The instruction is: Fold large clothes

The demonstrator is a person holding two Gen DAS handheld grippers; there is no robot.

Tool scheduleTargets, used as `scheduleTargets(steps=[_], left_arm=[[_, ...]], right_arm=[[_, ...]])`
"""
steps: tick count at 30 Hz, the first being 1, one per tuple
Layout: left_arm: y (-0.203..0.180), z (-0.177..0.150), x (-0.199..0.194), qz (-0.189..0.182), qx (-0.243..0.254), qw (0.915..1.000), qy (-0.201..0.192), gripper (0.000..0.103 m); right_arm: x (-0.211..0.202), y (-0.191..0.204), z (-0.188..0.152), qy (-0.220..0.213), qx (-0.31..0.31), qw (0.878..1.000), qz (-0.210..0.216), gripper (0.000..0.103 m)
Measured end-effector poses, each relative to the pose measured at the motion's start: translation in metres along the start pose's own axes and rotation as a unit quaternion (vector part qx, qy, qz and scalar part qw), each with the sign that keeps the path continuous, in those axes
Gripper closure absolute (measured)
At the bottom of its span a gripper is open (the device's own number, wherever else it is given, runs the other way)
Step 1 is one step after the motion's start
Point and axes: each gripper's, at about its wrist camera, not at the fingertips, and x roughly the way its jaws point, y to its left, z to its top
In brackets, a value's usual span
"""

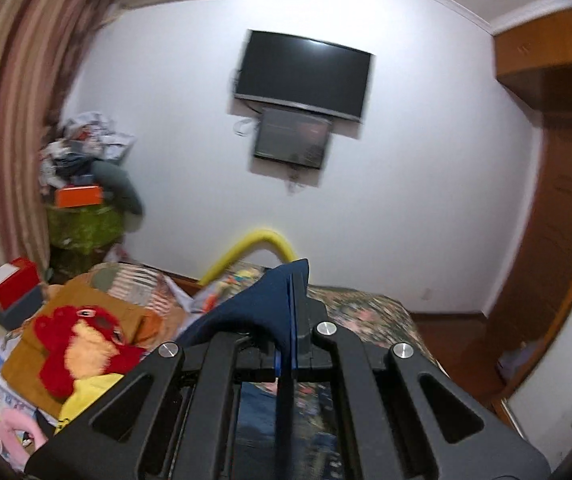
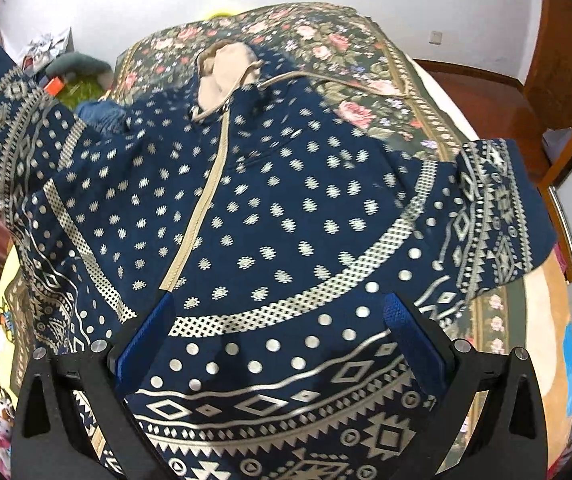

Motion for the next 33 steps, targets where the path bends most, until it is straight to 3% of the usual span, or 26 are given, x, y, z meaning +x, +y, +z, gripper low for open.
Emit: scheduleTargets(steps=[5,10,17,24,31,33], left_arm=[[-0.063,-0.037,0.026,-0.042,0.047,0.9963,0.059,0.101],[-0.119,-0.1,0.061,-0.088,0.1,0.9788,0.155,0.101],[-0.177,-0.208,0.088,-0.107,0.165,0.9411,0.275,0.101],[-0.204,-0.295,0.096,-0.121,0.218,0.8997,0.358,0.101],[-0.209,-0.339,0.09,-0.133,0.27,0.8616,0.409,0.098],[-0.207,-0.345,0.084,-0.141,0.276,0.8529,0.42,0.092]], right_arm=[[-0.016,-0.01,-0.002,-0.014,0.007,1.0,0.006,0.0],[-0.027,-0.017,-0.003,-0.025,0.006,1.0,0.003,0.0],[-0.034,-0.027,-0.007,-0.029,0.015,0.999,0.0,0.0],[-0.029,-0.03,-0.012,-0.021,0.01,1.0,-0.008,0.0],[-0.023,-0.029,-0.015,-0.013,0.007,1.0,-0.012,0.0],[-0.023,-0.027,-0.016,-0.012,0.003,1.0,-0.017,0.0]])
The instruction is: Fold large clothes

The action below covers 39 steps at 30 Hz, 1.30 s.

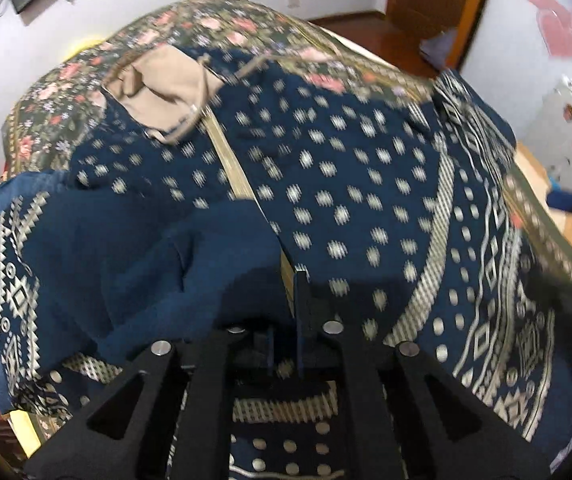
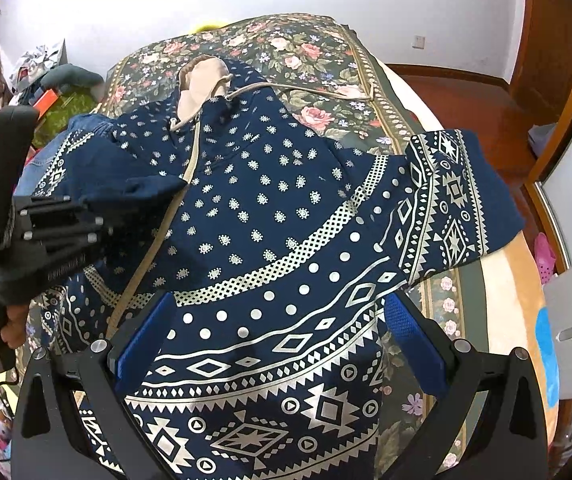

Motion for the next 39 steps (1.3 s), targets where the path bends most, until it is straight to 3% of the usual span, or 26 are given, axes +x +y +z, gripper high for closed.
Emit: scheduleTargets(steps=[2,5,8,12,17,22,28,31,34,39], left_arm=[[0.0,-0.009,-0.006,-0.019,0.001,0.9998,0.003,0.083],[0.003,-0.02,-0.019,-0.035,0.003,0.9993,-0.01,0.056],[0.01,-0.03,-0.041,-0.036,0.01,0.9988,-0.032,0.05],[0.034,-0.045,-0.078,-0.007,0.004,0.9969,-0.078,0.037],[0.078,-0.064,-0.111,0.07,-0.012,0.9897,-0.124,0.028],[0.125,-0.082,-0.115,0.134,-0.044,0.9827,-0.12,0.027],[0.157,-0.095,-0.096,0.156,-0.06,0.9797,-0.111,0.027],[0.162,-0.098,-0.084,0.158,-0.06,0.9798,-0.106,0.027],[0.165,-0.098,-0.072,0.159,-0.059,0.9807,-0.096,0.031],[0.177,-0.098,-0.058,0.148,-0.075,0.9823,-0.087,0.037]], right_arm=[[0.0,0.003,0.001,-0.002,-0.006,1.0,-0.004,0.0],[-0.001,0.009,0.004,-0.005,-0.012,1.0,-0.004,0.0],[-0.001,0.017,0.009,-0.009,-0.021,1.0,-0.002,0.0],[0.003,0.036,0.017,-0.012,-0.04,0.999,0.005,0.0],[0.014,0.067,0.024,-0.008,-0.071,0.997,0.024,0.0],[0.033,0.108,0.031,0.003,-0.121,0.992,0.044,0.001],[0.061,0.151,0.034,0.024,-0.17,0.984,0.054,0.004],[0.075,0.167,0.036,0.042,-0.187,0.98,0.055,0.022],[0.088,0.174,0.038,0.054,-0.186,0.979,0.063,0.026],[0.11,0.174,0.044,0.082,-0.161,0.98,0.079,0.048]])
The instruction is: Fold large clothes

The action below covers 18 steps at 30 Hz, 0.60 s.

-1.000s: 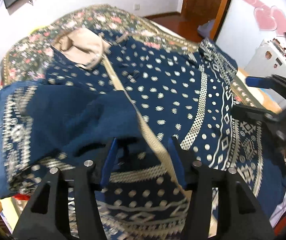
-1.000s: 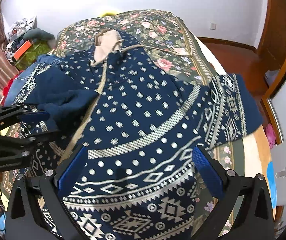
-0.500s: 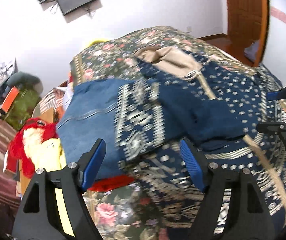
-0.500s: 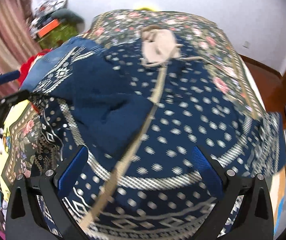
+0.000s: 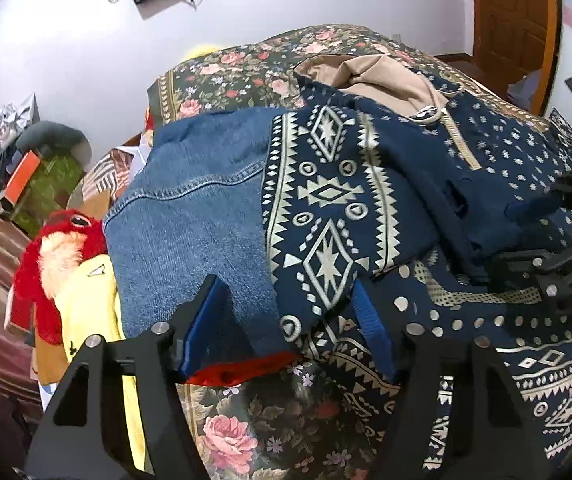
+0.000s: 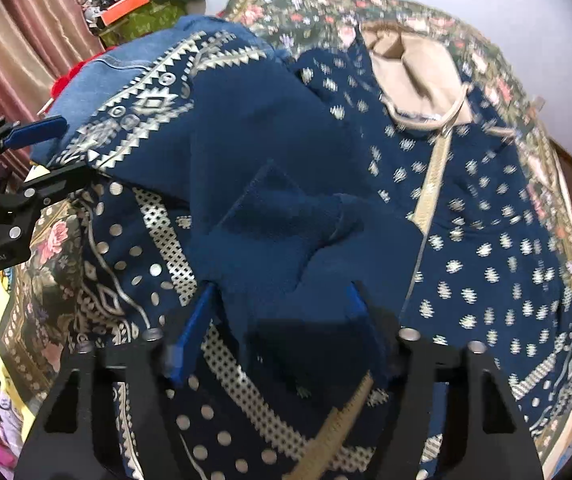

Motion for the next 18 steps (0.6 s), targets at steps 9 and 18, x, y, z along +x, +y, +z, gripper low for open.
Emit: scheduleTargets(steps=[9,18], left_arm=[[0.004,-0.01,-0.008,-0.012,0.004,0.9998,-0.015,0.05],[0.007,-0.004,-0.008,-0.004,-0.023,0.9996,-0.018,0.098]], right_arm=[[-0.004,-0.024,-0.001,-0.013,0.045,0.998,0.03,0.09],[-0.08,-0.051,0.003,-0.118,0.087,0.989,0.023,0.093]])
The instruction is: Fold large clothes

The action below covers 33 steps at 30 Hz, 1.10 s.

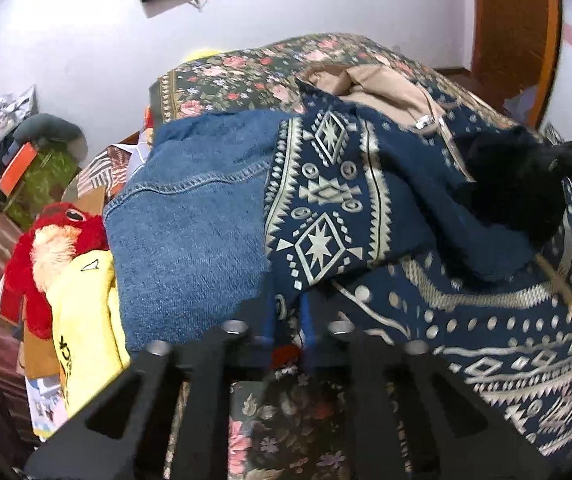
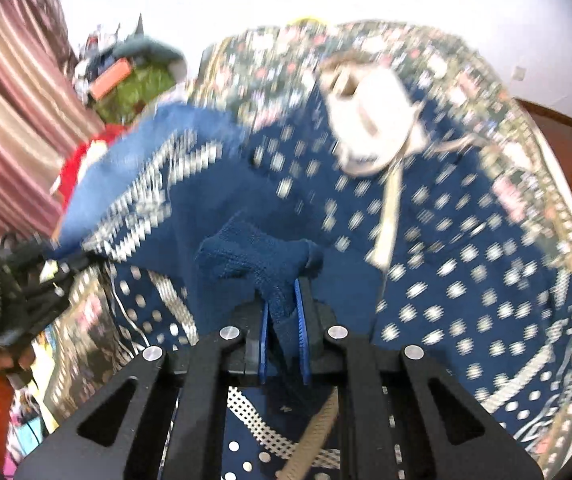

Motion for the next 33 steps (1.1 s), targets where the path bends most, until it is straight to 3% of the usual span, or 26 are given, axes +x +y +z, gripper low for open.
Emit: scheduleTargets(steps=[7,13,26,33], left_arm=[[0.02,0.005,-0.003,-0.006,-0.065,0.9979,-0.002,0.098],[0.012,0.001,-0.007,-0.002,-0.067,0.9978,-0.004,0.098],[0.007,-0.01,-0.003,-0.013,-0.081,0.9964,0.021,0.095],[-0.001,-0.018,0.0,-0.013,-0.078,0.9962,0.035,0.094]], right_arm=[[-0.061,-0.021,0.029,-0.086,0.009,0.995,-0.047,0.094],[-0.089,-0.056,0.033,-0.118,0.051,0.99,-0.061,0.094],[-0.03,-0.125,-0.027,-0.004,0.111,0.99,-0.09,0.094],[-0.01,-0.139,-0.049,0.043,0.103,0.989,-0.098,0.094]])
